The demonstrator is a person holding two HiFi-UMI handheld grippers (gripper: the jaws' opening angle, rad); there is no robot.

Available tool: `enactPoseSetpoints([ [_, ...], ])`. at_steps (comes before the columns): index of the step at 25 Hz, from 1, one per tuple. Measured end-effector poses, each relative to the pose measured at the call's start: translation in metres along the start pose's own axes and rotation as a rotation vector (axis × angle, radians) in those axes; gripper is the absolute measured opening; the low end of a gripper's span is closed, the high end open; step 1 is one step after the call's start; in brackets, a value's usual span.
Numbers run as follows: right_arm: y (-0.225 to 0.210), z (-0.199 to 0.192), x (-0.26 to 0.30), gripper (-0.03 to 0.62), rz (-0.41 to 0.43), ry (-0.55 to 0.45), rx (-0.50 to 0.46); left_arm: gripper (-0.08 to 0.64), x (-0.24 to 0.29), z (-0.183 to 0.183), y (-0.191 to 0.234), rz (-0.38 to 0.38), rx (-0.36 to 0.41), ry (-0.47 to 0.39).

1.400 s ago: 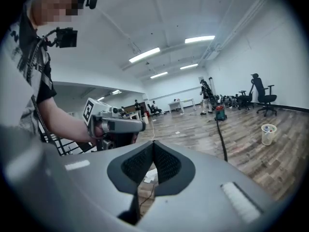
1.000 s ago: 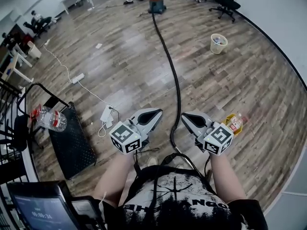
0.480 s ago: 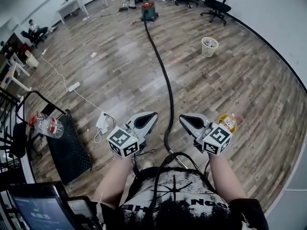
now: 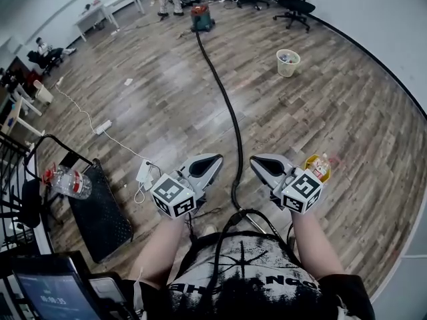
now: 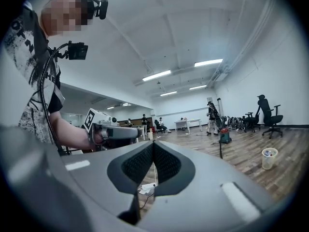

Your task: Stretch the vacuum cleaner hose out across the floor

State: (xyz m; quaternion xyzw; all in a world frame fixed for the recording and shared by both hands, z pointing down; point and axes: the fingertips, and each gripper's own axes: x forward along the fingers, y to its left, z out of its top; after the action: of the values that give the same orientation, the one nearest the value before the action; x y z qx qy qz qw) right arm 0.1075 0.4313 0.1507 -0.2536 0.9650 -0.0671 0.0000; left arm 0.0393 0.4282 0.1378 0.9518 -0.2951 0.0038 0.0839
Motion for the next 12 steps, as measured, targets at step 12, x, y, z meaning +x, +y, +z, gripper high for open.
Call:
enactPoseSetpoints([
  [12,0.012,0.001,0.013,0.007,0.006,0.003,-0.013,0.000,-0.011,-0.002,0.008,-0.004,-0.009,0.015],
])
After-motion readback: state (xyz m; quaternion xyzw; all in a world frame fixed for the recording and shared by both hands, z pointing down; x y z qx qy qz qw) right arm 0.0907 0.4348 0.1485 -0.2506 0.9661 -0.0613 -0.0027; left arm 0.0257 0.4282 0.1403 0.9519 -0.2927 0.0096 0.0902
